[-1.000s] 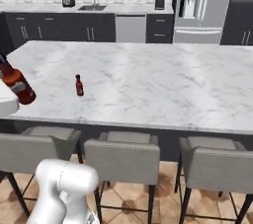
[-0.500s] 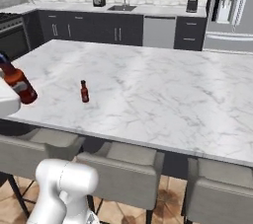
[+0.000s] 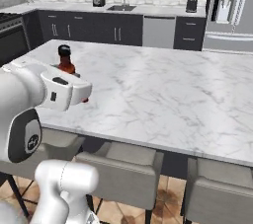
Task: The dining table condiment station is running low on condiment bottle. Refill the condiment station by opening the cabinet and taking the condiment bottle from the cabinet and placing it on the dining table.
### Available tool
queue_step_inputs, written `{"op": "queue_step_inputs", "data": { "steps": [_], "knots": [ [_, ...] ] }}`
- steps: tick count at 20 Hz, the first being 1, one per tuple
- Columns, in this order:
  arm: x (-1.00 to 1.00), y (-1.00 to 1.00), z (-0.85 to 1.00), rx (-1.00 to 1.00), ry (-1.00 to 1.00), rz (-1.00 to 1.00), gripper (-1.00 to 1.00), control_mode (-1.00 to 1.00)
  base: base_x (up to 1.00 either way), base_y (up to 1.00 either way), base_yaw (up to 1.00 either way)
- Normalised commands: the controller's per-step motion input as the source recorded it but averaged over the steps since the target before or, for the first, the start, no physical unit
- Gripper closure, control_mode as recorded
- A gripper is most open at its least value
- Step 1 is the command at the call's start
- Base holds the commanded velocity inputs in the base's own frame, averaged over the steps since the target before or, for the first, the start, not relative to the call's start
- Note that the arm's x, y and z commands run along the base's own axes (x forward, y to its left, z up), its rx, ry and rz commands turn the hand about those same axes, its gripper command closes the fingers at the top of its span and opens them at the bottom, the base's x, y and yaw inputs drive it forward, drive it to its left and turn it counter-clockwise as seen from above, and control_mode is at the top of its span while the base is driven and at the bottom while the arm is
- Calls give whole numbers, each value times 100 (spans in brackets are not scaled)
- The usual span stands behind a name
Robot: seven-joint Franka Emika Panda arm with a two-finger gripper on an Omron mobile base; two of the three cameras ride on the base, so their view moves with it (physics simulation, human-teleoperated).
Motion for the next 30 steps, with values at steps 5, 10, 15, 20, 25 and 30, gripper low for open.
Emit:
{"op": "queue_step_inputs", "data": {
  "steps": [5,10,15,20,25,30],
  "knots": [
    [98,-15,-59,-4,1,27,100,-100,0,0,0],
    [60,10,-86,-24,-1,3,100,-100,0,0,0],
    [23,-6,-66,-4,-4,11,100,-100,0,0,0],
    [43,-9,-45,-2,-1,21,100,-100,0,0,0],
    [59,-3,-47,-1,-6,26,100,-100,0,0,0],
    [66,7,-52,-4,-1,15,100,-100,0,0,0]
  ]
}}
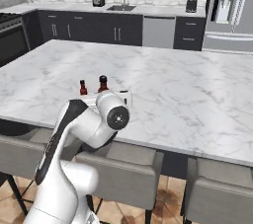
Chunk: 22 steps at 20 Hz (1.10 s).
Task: The dining table condiment station is running low on condiment bottle. Refill the condiment station by opening the cabinet and taking the condiment bottle from the cabinet and placing it on the dining table.
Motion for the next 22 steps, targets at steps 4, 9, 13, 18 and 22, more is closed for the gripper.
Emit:
{"op": "queue_step_inputs", "data": {
  "steps": [4,9,13,18,22],
  "knots": [
    [62,14,-52,-11,0,14,100,-100,0,0,0],
    [53,0,-51,-13,0,12,100,-100,0,0,0],
    [44,0,-54,-9,0,15,100,-100,0,0,0],
    [42,0,-54,-4,0,18,100,-100,0,0,0],
    [42,0,-36,0,0,16,100,-100,0,0,0]
  ]
}}
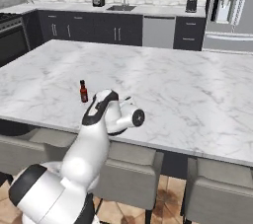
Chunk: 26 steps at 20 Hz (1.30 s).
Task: The dining table condiment station is running low on condiment bottle. Refill the condiment station by opening the cabinet and taking the condiment bottle from the cabinet and placing it on the dining table.
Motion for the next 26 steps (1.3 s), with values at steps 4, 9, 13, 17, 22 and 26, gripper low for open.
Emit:
{"op": "queue_step_inputs", "data": {
  "steps": [4,9,13,17,22,26],
  "knots": [
    [31,0,-21,0,0,13,100,-100,0,0,0],
    [27,0,-23,0,0,11,100,-100,0,0,0],
    [31,0,-23,0,0,8,100,-100,0,0,0],
    [30,0,-32,0,0,8,100,-100,0,0,0],
    [30,0,-40,0,0,7,100,-100,0,0,0],
    [41,4,-32,0,0,2,100,-100,0,0,0]
  ]
}}
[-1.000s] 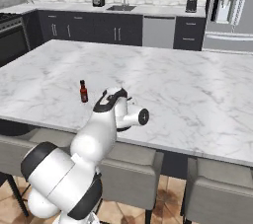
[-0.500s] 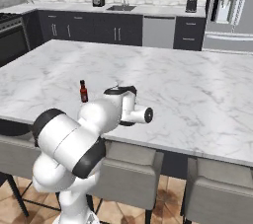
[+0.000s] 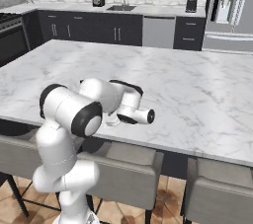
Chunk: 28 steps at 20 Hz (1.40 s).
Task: The dining table condiment station is running low on condiment bottle. Refill the condiment station by opening the cabinet and taking the condiment bottle from the cabinet and placing it on the dining table.
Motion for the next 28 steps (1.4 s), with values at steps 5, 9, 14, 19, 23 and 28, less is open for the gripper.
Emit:
{"op": "queue_step_inputs", "data": {
  "steps": [5,9,14,19,23,28],
  "knots": [
    [45,7,-37,0,0,1,100,-100,0,0,0],
    [45,5,-42,0,3,2,100,-100,0,0,0],
    [36,6,-41,0,7,2,100,-100,0,0,0],
    [-32,4,-20,-3,0,1,-100,-100,0,0,0],
    [-17,2,0,0,0,0,-100,-100,0,0,0],
    [-14,0,0,0,0,0,-100,-100,0,0,0]
  ]
}}
